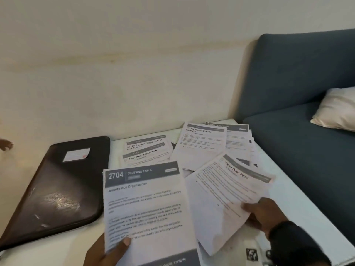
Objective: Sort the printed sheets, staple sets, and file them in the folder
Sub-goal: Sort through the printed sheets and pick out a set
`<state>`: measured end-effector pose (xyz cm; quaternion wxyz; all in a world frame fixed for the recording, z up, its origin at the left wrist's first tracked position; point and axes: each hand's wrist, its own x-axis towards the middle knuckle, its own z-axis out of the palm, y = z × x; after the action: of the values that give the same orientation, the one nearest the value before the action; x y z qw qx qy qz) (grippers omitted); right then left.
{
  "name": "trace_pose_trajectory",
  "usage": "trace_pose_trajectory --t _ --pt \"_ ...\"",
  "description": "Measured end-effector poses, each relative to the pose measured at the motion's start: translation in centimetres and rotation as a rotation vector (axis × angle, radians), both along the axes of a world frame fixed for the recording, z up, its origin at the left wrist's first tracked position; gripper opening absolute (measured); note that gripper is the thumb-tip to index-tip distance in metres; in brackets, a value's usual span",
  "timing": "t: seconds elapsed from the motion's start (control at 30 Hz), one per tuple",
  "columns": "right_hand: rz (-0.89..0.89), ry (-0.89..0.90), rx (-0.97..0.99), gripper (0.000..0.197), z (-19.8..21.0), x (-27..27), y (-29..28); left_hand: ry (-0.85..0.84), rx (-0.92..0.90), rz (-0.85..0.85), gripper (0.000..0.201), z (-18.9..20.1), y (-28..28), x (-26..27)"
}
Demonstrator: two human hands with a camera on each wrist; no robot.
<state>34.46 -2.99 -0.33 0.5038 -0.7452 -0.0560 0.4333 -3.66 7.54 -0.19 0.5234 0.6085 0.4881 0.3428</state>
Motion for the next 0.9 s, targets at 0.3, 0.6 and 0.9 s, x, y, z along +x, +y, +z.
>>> trace_pose_trajectory --t 0.3,0.6,0.9 --pt "0.164 -0.26 0.133 0.026 3.0 -1.4 0.3 0.023 -0.016 0.052 0.03 -0.5 -0.6 0.9" --pt "0.352 -0.076 0.26 0.029 3.8 -3.8 0.5 -0.099 -0.241 0.076 0.036 -0.3 -1.5 1.6" --pt "0.511 0.08 0.286 0.034 3.0 -10.7 1.4 -0.098 -0.176 0.041 0.026 -0.4 -1.3 1.6"
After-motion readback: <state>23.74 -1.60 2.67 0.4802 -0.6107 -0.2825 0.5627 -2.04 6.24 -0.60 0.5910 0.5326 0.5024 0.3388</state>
